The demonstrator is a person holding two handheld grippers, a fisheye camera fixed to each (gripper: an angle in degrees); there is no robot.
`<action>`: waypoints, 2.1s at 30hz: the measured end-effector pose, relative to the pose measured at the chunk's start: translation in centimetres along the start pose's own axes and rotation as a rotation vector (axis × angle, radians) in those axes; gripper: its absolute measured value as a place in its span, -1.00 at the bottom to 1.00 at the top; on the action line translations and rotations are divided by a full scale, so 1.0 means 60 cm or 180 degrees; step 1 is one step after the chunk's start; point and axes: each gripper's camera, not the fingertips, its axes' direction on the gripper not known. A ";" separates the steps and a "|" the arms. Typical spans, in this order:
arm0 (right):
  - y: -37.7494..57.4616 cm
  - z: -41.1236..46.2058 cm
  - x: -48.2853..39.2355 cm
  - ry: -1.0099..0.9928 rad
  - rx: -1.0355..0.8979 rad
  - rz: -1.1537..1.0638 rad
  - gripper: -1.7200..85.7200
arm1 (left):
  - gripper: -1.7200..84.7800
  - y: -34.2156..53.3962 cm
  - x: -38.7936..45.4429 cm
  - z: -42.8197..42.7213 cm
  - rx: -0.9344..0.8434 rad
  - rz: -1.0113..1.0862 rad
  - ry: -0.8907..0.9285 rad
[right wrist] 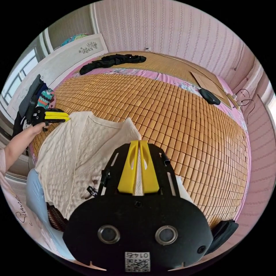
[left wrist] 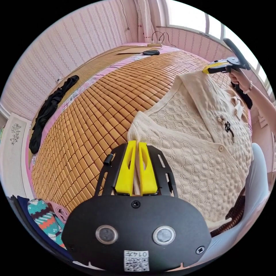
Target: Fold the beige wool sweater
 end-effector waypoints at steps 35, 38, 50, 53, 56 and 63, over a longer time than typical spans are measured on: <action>0.477 -0.003 -0.129 -0.0768 -0.0889 0.1512 -0.95 | -0.94 0.527 0.161 -0.141 -0.0706 -0.1035 0.0722; 0.473 -0.014 -0.124 -0.0746 -0.0832 0.1494 -0.96 | -0.96 0.546 0.137 -0.193 -0.0632 -0.1077 0.0435; 0.417 -0.017 -0.159 -0.0216 -0.1056 0.1246 -0.95 | -0.93 0.661 0.039 -0.233 -0.0638 -0.1602 -0.1004; 0.386 -0.029 -0.182 -0.0125 -0.0997 0.0995 -0.94 | -0.85 0.727 0.047 -0.219 -0.0614 -0.1933 -0.0751; 0.340 -0.019 -0.233 -0.0428 -0.0839 0.0594 -0.92 | -0.80 0.776 0.048 -0.186 -0.0698 -0.2158 -0.0487; 0.217 0.071 -0.476 -0.1164 -0.0825 -0.0923 -0.78 | -0.93 0.834 0.015 -0.181 -0.0456 -0.2432 -0.0135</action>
